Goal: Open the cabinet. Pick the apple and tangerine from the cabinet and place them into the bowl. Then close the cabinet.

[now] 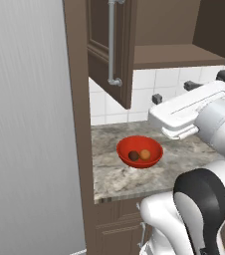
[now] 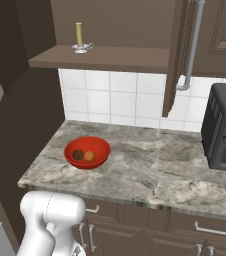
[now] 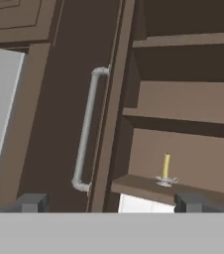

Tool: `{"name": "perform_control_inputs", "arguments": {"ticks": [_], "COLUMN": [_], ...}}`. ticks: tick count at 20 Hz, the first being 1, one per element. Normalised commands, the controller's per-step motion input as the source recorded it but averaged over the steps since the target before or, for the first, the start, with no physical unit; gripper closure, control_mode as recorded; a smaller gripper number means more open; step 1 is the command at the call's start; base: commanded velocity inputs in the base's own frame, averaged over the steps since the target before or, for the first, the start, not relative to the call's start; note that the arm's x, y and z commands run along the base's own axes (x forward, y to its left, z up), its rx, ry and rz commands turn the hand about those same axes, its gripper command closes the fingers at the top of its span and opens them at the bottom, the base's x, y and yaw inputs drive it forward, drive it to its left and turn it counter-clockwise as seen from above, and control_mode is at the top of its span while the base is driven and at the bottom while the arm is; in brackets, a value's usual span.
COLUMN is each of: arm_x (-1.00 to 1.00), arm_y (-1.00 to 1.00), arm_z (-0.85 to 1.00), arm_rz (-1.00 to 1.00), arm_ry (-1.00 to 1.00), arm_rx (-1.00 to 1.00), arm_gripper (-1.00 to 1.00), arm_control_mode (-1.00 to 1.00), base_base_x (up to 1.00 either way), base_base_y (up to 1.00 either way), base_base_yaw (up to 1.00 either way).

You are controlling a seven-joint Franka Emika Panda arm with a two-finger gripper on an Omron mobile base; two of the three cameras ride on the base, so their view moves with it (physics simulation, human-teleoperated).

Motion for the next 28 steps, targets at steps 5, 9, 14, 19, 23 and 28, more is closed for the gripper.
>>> {"name": "perform_control_inputs", "arguments": {"ticks": [5, 9, 14, 19, 23, 28], "arm_x": [0.02, 0.22, 0.34, 0.35, 0.41, 0.52], "arm_y": [0.25, 0.24, 0.25, 0.25, 0.21, 0.00], "arm_z": [0.00, 0.00, 0.00, 0.00, 0.00, 0.00], "arm_rz": [0.00, -0.03, -0.14, -0.24, -0.21, -0.17], "arm_ry": [-0.14, -0.04, -0.01, 0.00, 0.00, 0.00], "arm_rx": [0.02, 0.00, 0.00, 0.00, 0.00, 0.00], "arm_gripper": [-1.00, -1.00, -1.00, -1.00, -1.00, -1.00], "arm_control_mode": [-1.00, -1.00, -1.00, -1.00, -1.00, -1.00], "base_base_x": [0.00, 0.00, 0.00, 0.00, 0.00, 0.00], "base_base_y": [0.00, 0.00, 0.00, 0.00, 0.00, 0.00], "base_base_yaw": [0.00, 0.00, 0.00, 0.00, 0.00, 0.00]}}
